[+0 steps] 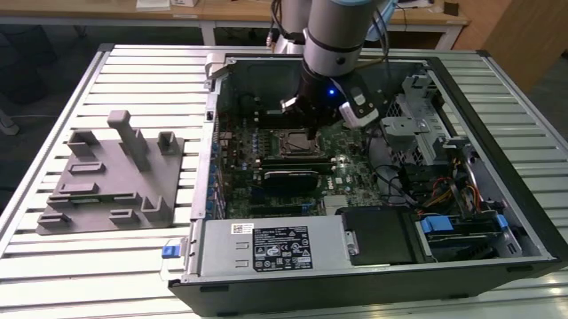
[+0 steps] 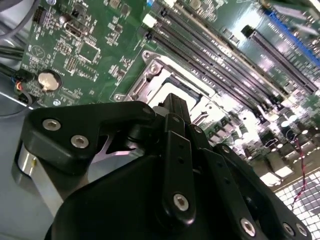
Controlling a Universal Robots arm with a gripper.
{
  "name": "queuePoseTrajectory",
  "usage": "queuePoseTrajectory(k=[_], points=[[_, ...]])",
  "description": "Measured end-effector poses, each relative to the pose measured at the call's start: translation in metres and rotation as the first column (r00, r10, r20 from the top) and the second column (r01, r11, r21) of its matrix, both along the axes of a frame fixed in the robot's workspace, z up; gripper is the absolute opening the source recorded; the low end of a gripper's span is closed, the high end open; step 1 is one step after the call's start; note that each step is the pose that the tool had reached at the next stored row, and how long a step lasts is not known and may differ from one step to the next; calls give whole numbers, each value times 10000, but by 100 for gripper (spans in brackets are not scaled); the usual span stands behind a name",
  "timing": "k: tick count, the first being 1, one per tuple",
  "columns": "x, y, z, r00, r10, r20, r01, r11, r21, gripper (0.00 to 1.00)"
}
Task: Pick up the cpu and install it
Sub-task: 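Install the second cpu locking lever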
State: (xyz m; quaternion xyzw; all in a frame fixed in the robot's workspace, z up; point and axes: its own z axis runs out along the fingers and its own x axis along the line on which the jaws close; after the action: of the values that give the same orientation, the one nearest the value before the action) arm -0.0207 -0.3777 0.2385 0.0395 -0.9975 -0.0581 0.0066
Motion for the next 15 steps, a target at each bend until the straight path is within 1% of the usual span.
queuePoseTrajectory(k=[5, 6, 9, 11, 13, 15], points=[[-7, -25, -3, 10000, 32, 0, -32, 10000, -1, 11], [-10, -37, -6, 10000, 38, 0, -38, 10000, 0, 11], [-25, -100, -18, 10000, 58, -1, -58, 10000, -1, 11], [-38, -134, -27, 10000, 68, 0, -68, 10000, -1, 11], [-59, -157, -35, 10000, 85, 0, -85, 10000, -1, 11], [-95, -169, -41, 10000, 99, -1, -99, 10000, -2, 11]])
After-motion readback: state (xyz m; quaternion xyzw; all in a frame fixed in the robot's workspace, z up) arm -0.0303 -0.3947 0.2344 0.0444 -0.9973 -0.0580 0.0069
